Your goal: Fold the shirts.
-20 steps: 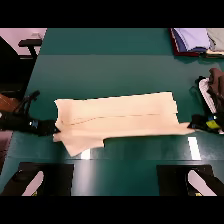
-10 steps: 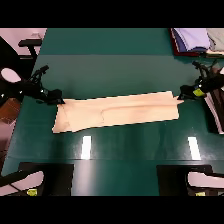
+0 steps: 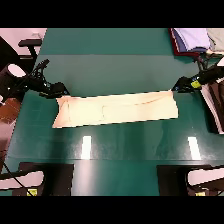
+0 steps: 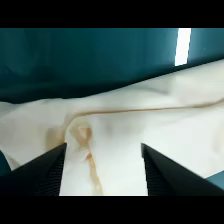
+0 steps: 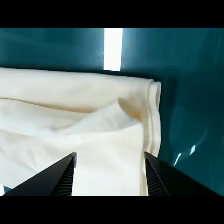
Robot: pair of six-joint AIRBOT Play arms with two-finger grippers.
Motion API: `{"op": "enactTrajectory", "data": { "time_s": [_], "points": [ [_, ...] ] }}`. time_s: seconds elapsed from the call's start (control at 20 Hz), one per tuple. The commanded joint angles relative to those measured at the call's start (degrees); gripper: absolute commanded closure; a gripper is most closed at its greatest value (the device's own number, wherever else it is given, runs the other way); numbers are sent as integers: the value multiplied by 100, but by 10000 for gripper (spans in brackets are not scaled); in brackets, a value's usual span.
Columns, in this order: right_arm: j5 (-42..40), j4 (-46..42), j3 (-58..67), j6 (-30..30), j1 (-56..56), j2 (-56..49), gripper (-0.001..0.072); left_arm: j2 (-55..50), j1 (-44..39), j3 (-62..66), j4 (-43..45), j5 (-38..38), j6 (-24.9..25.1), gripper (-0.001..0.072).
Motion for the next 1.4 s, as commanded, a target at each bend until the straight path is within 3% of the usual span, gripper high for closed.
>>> {"op": "enactTrajectory", "data": {
  "time_s": [0.0,0.05,0.1,0.15,0.2,0.3,0.5,0.6,0.7,0.75,1.35],
  "points": [
    [422,367,-59,-243,-452,-20,195,-20,2,11,-319,-186,-15,168],
    [498,367,-205,-243,-612,-22,195,-20,2,11,-413,-219,-13,315],
    [494,372,-444,-243,-782,-20,194,-20,0,11,-516,-221,37,581],
    [457,369,-706,-245,-925,-24,164,-20,0,11,-632,-197,50,669],
    [387,372,-960,-245,-1023,-24,100,-20,-42,11,-741,-153,46,671],
    [229,442,-1401,-332,-1130,-90,99,-22,-262,11,-872,-9,44,673],
    [-184,1386,-1937,-647,-994,-345,118,-33,-1193,11,-881,699,-46,682],
    [-267,1711,-1921,-793,-807,-455,234,-103,-1626,11,-881,1034,-216,682],
    [-308,1705,-1768,-798,-588,-424,588,-262,-2026,15,-903,1436,-365,682],
    [-297,1705,-1644,-800,-516,-339,695,-398,-2225,63,-911,1567,-431,683],
    [-9,1727,444,59,837,1517,695,-2422,-3622,1880,-922,1360,-669,682]
  ]
}}
